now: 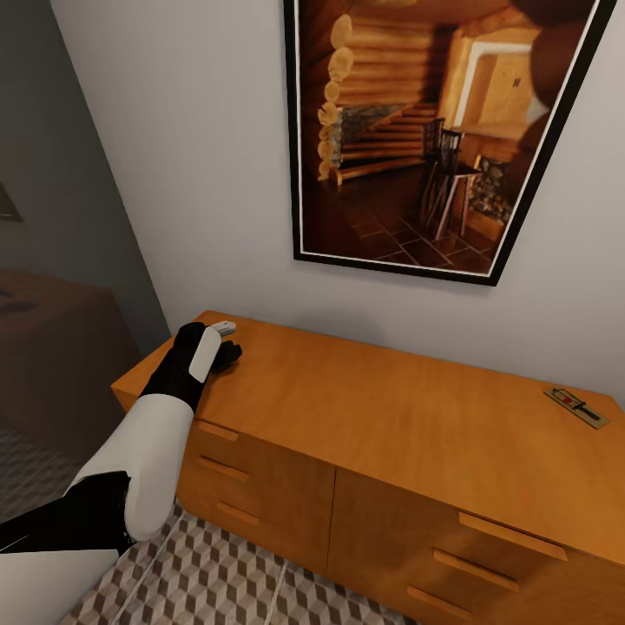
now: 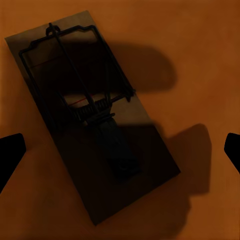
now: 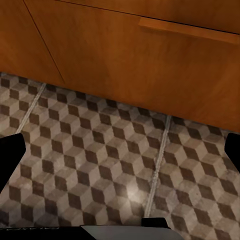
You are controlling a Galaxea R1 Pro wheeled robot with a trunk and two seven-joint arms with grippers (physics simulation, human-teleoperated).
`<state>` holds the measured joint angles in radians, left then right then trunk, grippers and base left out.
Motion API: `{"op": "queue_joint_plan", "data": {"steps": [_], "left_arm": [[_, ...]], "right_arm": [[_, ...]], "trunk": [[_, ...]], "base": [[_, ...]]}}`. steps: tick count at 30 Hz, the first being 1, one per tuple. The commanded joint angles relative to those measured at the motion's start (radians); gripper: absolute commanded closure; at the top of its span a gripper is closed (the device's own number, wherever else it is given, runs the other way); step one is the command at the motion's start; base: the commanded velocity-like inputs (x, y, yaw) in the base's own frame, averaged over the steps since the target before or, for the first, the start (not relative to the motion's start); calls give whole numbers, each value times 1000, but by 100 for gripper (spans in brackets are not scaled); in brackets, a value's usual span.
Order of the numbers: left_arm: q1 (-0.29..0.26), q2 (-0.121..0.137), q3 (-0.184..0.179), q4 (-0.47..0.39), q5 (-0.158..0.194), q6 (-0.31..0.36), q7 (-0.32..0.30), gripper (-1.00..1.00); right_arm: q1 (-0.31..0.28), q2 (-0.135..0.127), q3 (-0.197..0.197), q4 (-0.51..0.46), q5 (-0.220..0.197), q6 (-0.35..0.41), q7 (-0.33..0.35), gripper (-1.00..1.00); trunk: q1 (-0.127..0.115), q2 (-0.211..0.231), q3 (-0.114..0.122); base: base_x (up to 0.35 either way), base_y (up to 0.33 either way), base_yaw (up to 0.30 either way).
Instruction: Take the four mousetraps from the cabinet in the bathroom and place them on the bathroom floor. Make sure all four end up on the same floor surface, and ensure that at least two of them are either under or directly next to the same bathroom sink.
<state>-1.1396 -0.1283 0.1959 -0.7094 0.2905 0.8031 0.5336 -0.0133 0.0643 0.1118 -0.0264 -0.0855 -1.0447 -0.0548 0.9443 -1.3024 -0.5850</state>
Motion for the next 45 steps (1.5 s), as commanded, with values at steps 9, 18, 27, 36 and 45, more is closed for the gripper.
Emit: {"op": "queue_joint_plan", "data": {"steps": [9,18,27,36,45], "left_arm": [[0,-1,4,73,16,1,9,-100],[0,-1,4,72,16,1,9,100],[0,-1,4,71,16,2,9,100],[0,-1,4,70,16,2,9,100],[0,-1,6,56,16,3,11,100]], "right_arm": [[-1,0,9,0,-8,-2,-4,-100],[-1,0,9,0,-8,-2,-4,-100],[-1,0,9,0,-8,-2,-4,-100],[-1,0,9,0,-8,-2,-4,-100],[-1,0,9,0,-8,-2,-4,-100]], "trunk": [[0,0,-1],[0,0,-1],[0,0,-1],[0,0,-1],[0,0,-1]], "base": [[0,0,0],[0,0,0],[0,0,0],[0,0,0],[0,0,0]]}}
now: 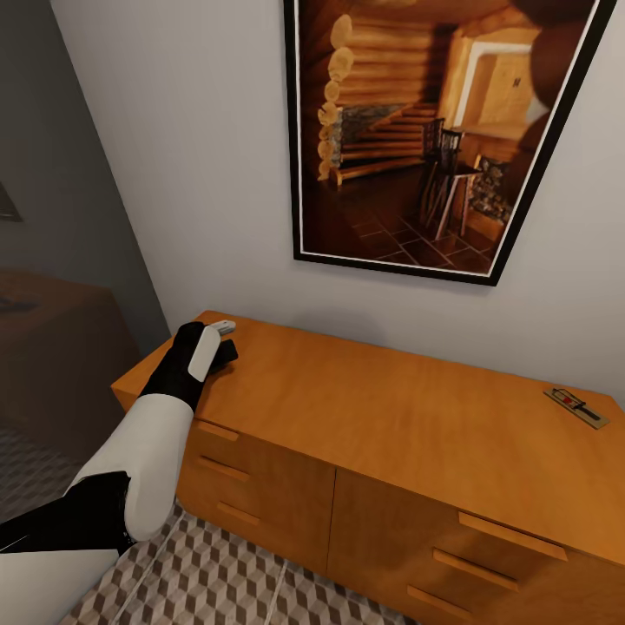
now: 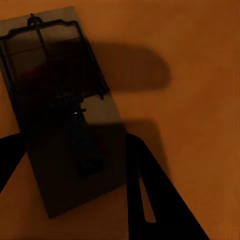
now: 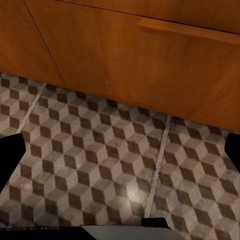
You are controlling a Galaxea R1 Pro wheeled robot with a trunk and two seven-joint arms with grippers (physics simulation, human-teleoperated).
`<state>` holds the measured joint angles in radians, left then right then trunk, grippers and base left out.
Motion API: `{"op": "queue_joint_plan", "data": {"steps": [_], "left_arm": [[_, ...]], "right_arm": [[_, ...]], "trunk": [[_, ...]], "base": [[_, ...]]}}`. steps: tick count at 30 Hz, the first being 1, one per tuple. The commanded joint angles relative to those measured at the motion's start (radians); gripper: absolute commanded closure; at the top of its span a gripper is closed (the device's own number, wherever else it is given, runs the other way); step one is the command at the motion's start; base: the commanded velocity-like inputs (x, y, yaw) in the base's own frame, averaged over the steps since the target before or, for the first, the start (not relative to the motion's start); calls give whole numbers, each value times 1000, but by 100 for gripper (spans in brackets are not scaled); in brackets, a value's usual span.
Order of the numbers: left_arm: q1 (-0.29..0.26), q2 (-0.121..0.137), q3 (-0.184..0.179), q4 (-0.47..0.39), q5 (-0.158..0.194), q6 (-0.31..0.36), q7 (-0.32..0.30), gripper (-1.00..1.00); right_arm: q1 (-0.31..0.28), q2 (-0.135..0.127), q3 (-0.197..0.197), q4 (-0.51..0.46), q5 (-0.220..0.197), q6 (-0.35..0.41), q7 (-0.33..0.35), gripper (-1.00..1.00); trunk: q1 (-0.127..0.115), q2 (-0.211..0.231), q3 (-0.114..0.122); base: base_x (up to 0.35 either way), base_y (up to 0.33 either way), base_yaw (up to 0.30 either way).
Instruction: Take the four mousetraps from the cabinet in the bathroom and place them on the bathroom floor. Make sure all four end up on the same floor surface, and ensure that at least two of them are either under or directly next to the same bathroom sink.
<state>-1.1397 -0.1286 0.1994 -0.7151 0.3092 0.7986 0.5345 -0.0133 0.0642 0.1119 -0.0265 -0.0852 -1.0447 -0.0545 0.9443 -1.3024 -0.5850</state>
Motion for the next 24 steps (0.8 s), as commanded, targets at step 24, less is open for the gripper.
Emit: {"op": "queue_joint_plan", "data": {"steps": [24], "left_arm": [[-1,-6,-4,-191,-2,170,13,100]], "right_arm": [[-1,0,10,0,-8,-2,-4,-100]], "trunk": [[0,0,-1]], "base": [[0,0,0]]}}
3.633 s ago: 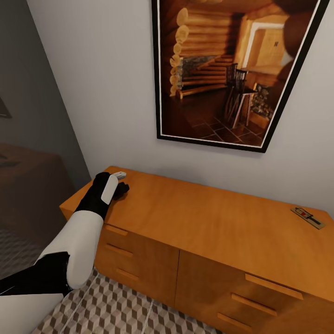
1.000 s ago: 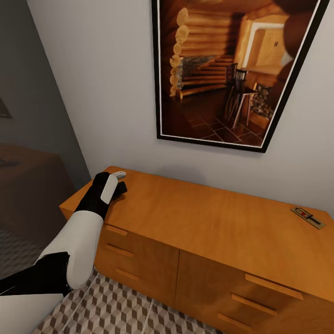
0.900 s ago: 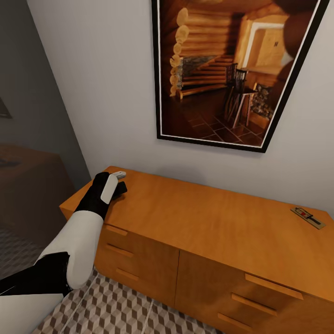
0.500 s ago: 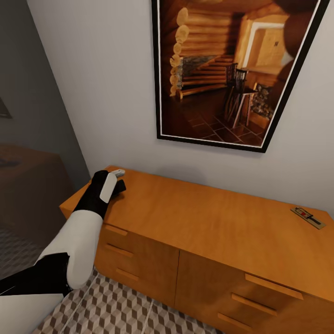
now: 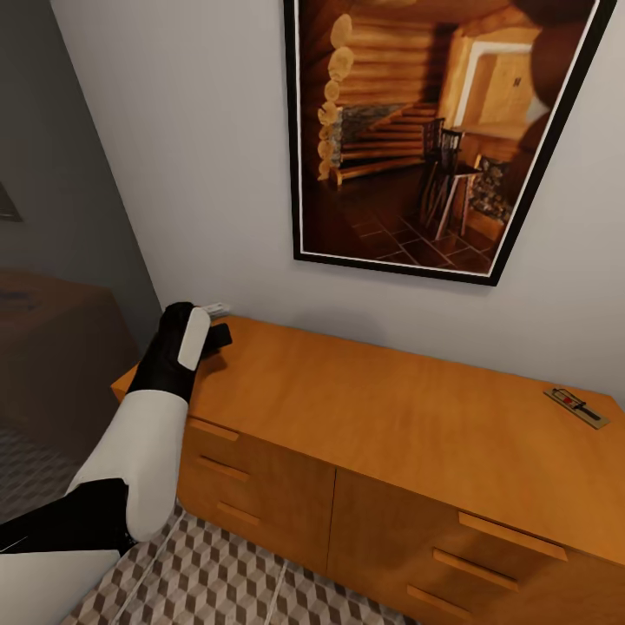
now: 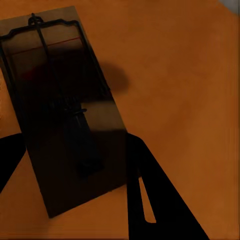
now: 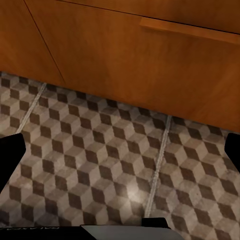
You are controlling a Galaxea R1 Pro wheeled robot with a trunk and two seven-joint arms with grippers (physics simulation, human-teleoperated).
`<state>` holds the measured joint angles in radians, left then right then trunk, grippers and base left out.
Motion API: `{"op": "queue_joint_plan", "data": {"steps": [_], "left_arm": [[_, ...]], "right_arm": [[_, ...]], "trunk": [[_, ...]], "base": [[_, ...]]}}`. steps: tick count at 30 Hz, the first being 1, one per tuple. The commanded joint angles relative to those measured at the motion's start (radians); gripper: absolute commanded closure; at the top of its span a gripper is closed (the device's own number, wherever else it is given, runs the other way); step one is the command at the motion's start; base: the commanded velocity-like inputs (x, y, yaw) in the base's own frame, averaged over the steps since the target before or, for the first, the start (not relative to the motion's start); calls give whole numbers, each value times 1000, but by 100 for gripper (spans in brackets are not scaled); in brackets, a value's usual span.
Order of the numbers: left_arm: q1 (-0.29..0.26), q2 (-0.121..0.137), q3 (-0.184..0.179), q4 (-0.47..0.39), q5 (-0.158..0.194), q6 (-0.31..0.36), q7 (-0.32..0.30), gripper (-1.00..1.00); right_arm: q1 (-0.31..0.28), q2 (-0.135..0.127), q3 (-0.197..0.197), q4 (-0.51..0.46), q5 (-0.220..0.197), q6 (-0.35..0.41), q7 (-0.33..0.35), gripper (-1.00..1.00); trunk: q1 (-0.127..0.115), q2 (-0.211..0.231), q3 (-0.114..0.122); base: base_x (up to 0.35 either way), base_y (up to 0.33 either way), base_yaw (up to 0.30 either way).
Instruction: Take the four mousetraps from the cabinet in the bathroom and place them on the bathroom floor. Make sure all four end up on the same floor surface, and ensure that at least two of them are either under or directly next to the same bathroom sink.
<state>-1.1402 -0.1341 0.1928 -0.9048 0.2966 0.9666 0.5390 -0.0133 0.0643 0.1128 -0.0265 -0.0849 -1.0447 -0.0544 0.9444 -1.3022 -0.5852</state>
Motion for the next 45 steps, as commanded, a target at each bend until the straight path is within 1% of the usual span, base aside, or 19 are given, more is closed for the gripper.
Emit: {"op": "queue_joint_plan", "data": {"steps": [1,4,7,10,12,17,24,26,28,31,32,34,37,41,45], "left_arm": [[-1,-1,2,-3,10,5,9,100],[-1,-2,-5,-7,10,18,9,100],[-1,-1,-32,-8,10,22,9,100],[-1,0,-97,-7,11,26,9,100],[-1,0,-123,-6,11,29,8,100],[-1,1,-147,-5,12,36,6,100],[-1,1,-156,-7,12,41,4,100],[-1,1,-167,-8,12,42,3,100],[-1,1,-186,-8,12,45,-1,100],[-1,1,-224,-8,12,47,-26,100],[-1,1,-231,-8,12,47,-35,100],[-1,2,-254,-8,12,47,-77,100],[-1,4,-276,-8,12,47,-121,100],[-1,5,-293,-8,12,47,-139,100],[-1,8,-300,-8,12,48,-145,100]], "right_arm": [[-1,0,9,0,-8,-2,-4,-100],[-1,0,10,0,-8,-2,-4,-100],[-1,0,10,0,-8,-1,-4,-100],[-1,0,10,0,-8,0,-4,-100],[-1,0,10,0,-8,0,-4,-100],[-1,0,10,0,-9,0,-4,-100],[-1,0,10,0,-8,2,-4,-100],[-1,0,10,0,-9,3,-4,-100],[-1,0,10,0,-8,3,-4,-100],[-1,0,10,0,-8,4,-5,-100],[-1,0,10,0,-8,4,-5,-100],[-1,0,10,0,-8,4,-5,-100],[-1,0,10,0,-8,5,-5,-100],[-1,0,10,0,-8,5,-5,-100],[-1,0,10,0,-8,5,-5,-100]], "trunk": [[0,-1,-1],[0,-1,-1],[0,-1,-1],[0,-1,-1],[0,-1,-1],[0,-1,-1],[0,-1,-1],[0,-1,-1],[0,-1,-1],[0,-1,-1],[0,-1,-1],[0,-1,-1],[0,-1,-1],[0,-1,-1],[0,-1,-1]], "base": [[0,0,0],[0,0,0],[0,0,0],[0,0,0],[0,0,0],[0,0,0],[0,0,0],[0,0,0],[0,0,0],[0,0,0],[0,0,0],[0,0,0],[0,0,0],[0,0,0],[0,0,0]]}}
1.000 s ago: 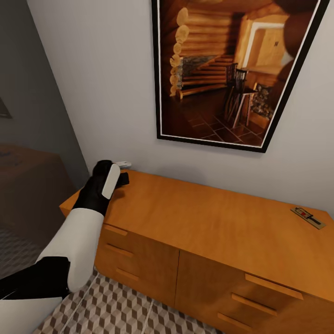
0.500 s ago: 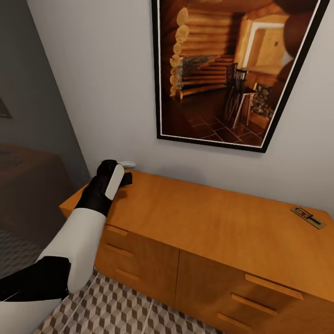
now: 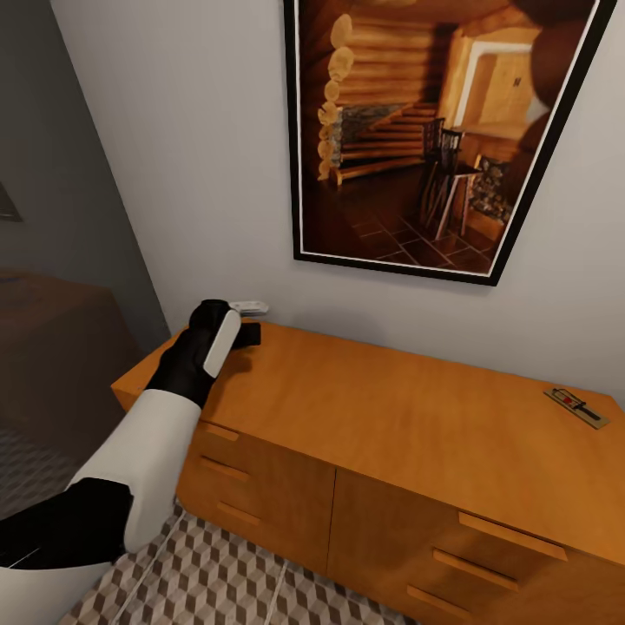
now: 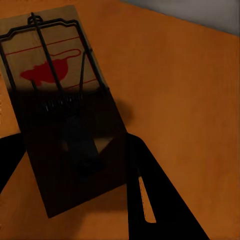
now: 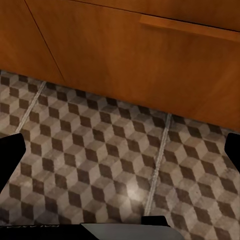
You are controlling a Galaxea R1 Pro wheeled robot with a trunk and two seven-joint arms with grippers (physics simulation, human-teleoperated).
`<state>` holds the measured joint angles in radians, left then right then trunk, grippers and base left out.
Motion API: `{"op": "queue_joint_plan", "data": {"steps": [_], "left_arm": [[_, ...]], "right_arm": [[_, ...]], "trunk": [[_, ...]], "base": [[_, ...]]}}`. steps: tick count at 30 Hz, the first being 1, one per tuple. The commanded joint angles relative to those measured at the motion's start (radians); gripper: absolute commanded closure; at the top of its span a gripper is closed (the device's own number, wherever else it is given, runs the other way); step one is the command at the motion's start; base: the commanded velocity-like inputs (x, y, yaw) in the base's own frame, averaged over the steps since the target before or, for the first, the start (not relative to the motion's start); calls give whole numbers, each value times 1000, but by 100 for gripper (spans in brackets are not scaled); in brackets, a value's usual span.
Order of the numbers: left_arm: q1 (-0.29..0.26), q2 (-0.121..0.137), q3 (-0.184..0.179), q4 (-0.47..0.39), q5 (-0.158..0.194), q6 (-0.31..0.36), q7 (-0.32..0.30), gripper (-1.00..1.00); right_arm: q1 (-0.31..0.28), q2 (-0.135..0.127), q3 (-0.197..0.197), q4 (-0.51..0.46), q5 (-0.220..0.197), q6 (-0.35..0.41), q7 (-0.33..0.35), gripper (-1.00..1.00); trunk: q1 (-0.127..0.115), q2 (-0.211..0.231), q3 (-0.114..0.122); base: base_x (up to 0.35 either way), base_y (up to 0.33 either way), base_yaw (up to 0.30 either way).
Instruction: Take the four mousetraps from the cabinet in the bathroom and place them on the bathroom floor. Make sure all four end up on the same floor surface, and ensure that at least two of them are either under or directly next to the same bathroom sink.
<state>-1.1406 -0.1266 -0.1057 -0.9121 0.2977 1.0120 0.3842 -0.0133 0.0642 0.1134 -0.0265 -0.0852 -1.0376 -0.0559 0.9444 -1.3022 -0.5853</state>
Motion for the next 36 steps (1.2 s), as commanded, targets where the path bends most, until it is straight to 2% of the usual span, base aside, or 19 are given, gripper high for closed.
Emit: {"op": "queue_joint_plan", "data": {"steps": [1,6,14,17,22,36], "left_arm": [[-1,3,-2,-1,11,3,9,100],[-1,13,-3,-1,11,3,2,100],[-1,24,-3,-1,11,3,-90,100],[-1,26,-3,-1,11,3,-102,100],[-1,27,-3,-1,11,3,-107,100],[-1,30,-3,1,11,3,-108,100]], "right_arm": [[-1,0,9,0,-8,-2,-4,-100],[-1,0,9,0,-8,-2,-4,-100],[-1,0,9,0,-8,-2,-4,-100],[-1,0,8,0,-8,-2,-4,-100],[-1,0,8,0,-8,-2,-4,-100],[-1,0,9,0,-8,-4,-4,-100]], "trunk": [[0,-1,-1],[0,-1,-1],[0,-1,-1],[0,-1,-1],[0,-1,-1],[0,-1,-1]], "base": [[0,0,0],[0,0,0],[0,0,0],[0,0,0],[-97,0,0],[-272,0,0]]}}
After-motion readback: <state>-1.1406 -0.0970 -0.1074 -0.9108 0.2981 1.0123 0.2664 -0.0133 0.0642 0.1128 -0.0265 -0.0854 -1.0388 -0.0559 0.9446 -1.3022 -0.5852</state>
